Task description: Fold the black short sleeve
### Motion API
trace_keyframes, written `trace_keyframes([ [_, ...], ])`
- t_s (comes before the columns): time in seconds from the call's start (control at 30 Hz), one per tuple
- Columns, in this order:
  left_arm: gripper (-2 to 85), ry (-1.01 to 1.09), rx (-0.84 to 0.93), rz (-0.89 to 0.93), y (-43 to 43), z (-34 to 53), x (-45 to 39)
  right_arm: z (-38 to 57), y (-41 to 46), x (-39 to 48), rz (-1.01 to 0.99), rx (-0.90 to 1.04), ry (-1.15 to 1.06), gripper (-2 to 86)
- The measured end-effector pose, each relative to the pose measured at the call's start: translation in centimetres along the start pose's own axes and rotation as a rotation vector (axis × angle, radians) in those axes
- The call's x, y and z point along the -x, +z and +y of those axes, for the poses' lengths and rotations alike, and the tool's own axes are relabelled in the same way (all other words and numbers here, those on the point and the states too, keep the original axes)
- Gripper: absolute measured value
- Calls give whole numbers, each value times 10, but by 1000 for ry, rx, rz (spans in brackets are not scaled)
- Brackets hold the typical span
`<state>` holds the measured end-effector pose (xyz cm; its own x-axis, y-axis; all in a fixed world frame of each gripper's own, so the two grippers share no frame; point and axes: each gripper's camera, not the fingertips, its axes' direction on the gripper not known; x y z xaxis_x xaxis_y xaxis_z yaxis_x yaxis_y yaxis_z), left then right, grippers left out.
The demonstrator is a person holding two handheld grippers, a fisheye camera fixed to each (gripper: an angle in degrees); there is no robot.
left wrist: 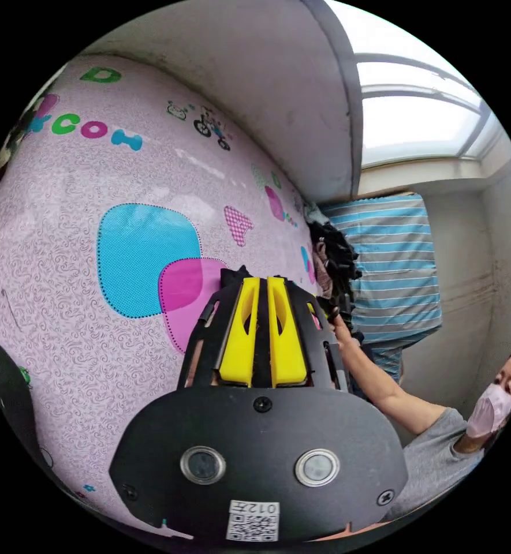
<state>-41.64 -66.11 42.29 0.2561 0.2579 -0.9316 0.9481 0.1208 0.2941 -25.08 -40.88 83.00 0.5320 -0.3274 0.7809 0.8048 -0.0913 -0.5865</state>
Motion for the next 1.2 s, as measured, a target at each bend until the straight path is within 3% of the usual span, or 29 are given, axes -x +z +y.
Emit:
trace_keyframes([
  [0.17, 24, -28, 74, -34, -16, 16, -25, 35, -17, 31, 71, 109, -72, 57],
  [0.33, 51, 119, 406, -308, 5, 63, -91, 88, -14, 58, 213, 329, -123, 62],
  [0.43, 65, 166, 526, -336, 21, 94, -116, 115, -10, 69, 319, 408, -159, 68],
  [0.73, 81, 375, 588, -540, 63, 120, -164, 122, -12, 78, 249, 336, -140, 63],
  [0.97, 37, 457, 543, -554, 79, 108, -192, 117, -12, 99, 280, 338, -203, 13],
  [1.2, 3, 435, 729, -599, 86, 85, -221, 112, -17, 131, 340, 451, -269, -5],
])
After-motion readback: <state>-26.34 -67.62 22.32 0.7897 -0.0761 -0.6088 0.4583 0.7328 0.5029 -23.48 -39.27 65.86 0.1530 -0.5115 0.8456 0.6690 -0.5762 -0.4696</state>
